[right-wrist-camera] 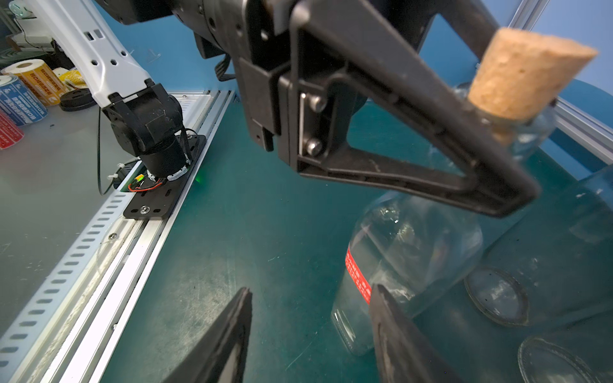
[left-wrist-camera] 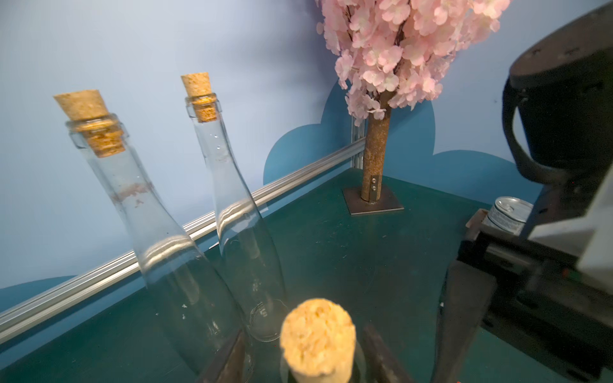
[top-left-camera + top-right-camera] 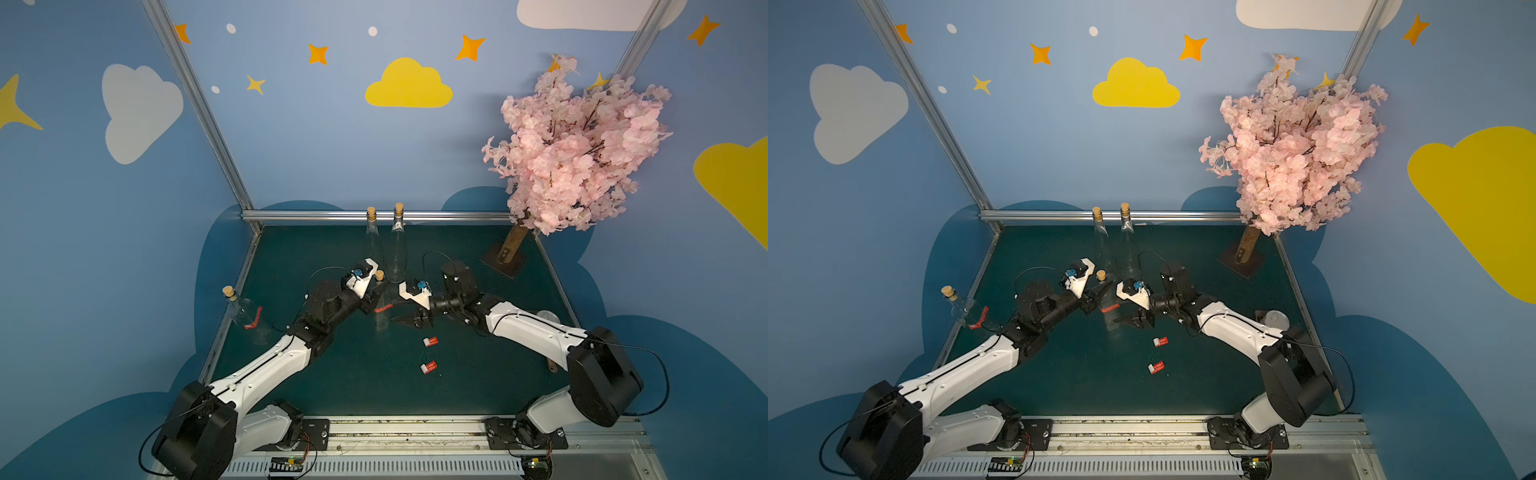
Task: Remove the label from the bottle
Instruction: Hold the bottle at the center of the board.
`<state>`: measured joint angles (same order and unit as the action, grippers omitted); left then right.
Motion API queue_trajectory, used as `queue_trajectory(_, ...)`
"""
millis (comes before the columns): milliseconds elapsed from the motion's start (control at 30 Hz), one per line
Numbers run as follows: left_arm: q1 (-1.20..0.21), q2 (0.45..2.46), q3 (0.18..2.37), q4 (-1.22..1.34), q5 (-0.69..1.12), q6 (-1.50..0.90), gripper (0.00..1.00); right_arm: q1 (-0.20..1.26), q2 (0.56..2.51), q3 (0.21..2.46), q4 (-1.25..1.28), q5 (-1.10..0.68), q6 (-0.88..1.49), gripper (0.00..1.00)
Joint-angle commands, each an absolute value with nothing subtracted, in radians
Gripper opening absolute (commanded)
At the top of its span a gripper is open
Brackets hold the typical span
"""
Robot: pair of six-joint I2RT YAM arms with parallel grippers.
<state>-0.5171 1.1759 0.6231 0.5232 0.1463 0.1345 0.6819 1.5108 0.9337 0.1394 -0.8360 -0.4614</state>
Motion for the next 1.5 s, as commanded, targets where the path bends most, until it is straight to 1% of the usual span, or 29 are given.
queue_trajectory(0, -0.512, 1.192, 0.607, 0.564, 0.249, 0.191, 0.5, 0.676, 1.523, 0.96, 0.118, -0.865, -0.469, 0.57)
queue_trajectory(200, -0.508, 1.21, 0.615, 0.566, 0.296, 0.193, 0.4, 0.675, 1.537, 0.971, 0.106, -0.879, -0.471, 0.56)
queue_trajectory(367, -0.508, 1.207, 0.622, 0.555, 0.289, 0.187, 0.28, 0.674, 1.545, 0.977, 0.1, -0.883, -0.473, 0.54)
queue_trajectory(467, -0.508, 1.199, 0.628, 0.542, 0.271, 0.167, 0.24, 0.672, 1.545, 0.977, 0.096, -0.878, -0.475, 0.53)
queue_trajectory(567, -0.51, 1.185, 0.641, 0.513, 0.24, 0.141, 0.16, 0.667, 1.537, 0.971, 0.095, -0.867, -0.471, 0.52)
queue_trajectory(733, -0.542, 1.156, 0.663, 0.461, 0.065, 0.083, 0.04, 0.654, 1.511, 0.955, 0.097, -0.861, -0.473, 0.51)
queue_trajectory(967, -0.604, 1.091, 0.689, 0.382, -0.229, -0.056, 0.03, 0.643, 1.509, 0.942, 0.121, -0.865, -0.463, 0.48)
queue_trajectory(1067, -0.631, 1.082, 0.715, 0.324, -0.316, -0.099, 0.03, 0.641, 1.52, 0.94, 0.133, -0.862, -0.456, 0.47)
queue_trajectory(1200, -0.649, 1.077, 0.714, 0.301, -0.357, -0.117, 0.03, 0.637, 1.538, 0.935, 0.167, -0.859, -0.442, 0.45)
queue_trajectory(1467, -0.656, 1.057, 0.667, 0.305, -0.36, -0.153, 0.03, 0.638, 1.619, 0.963, 0.218, -0.889, -0.414, 0.44)
